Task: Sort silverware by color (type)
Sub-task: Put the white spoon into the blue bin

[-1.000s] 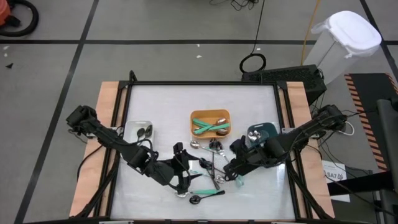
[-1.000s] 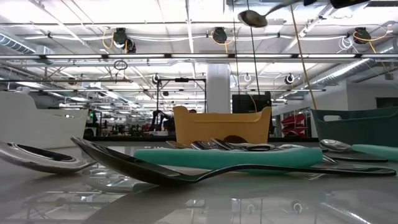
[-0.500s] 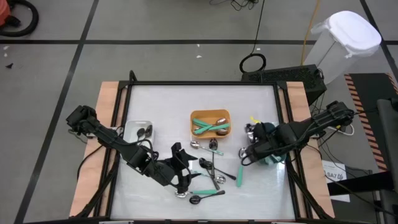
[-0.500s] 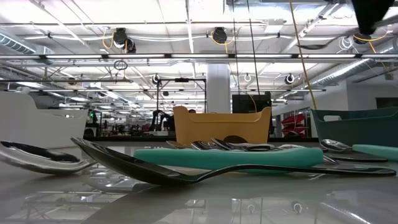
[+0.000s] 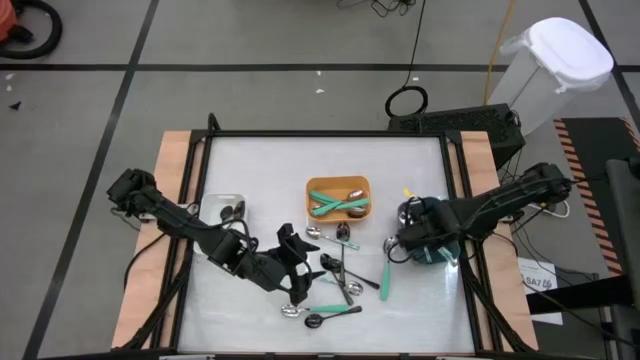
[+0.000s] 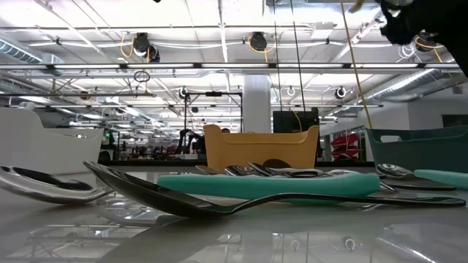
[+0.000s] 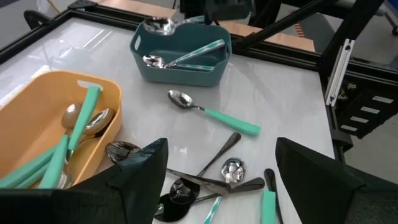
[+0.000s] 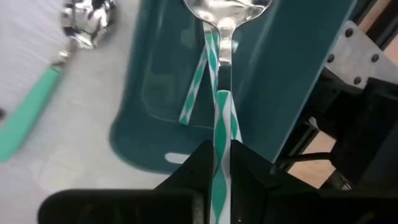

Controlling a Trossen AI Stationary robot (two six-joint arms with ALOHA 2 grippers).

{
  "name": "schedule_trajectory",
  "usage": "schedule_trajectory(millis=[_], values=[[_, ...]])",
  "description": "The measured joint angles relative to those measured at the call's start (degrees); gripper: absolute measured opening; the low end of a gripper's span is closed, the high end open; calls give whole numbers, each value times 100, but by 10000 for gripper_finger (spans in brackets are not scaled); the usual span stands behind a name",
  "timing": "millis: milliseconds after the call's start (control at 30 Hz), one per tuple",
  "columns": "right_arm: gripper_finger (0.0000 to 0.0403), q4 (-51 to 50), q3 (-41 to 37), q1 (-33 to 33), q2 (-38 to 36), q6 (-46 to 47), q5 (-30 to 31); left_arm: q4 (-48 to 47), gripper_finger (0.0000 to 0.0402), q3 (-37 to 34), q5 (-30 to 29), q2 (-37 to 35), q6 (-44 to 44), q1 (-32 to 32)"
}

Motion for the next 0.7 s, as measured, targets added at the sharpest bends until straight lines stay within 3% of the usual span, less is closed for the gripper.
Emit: schedule_trajectory(millis=[433,700], values=[[38,255,-804,-516,-31,-1938,-174,-3,296,0,67,0,0,-3],[38,681,-1146,-757,-31,-2328,-141,-3,296,0,69,-1,1,-3]])
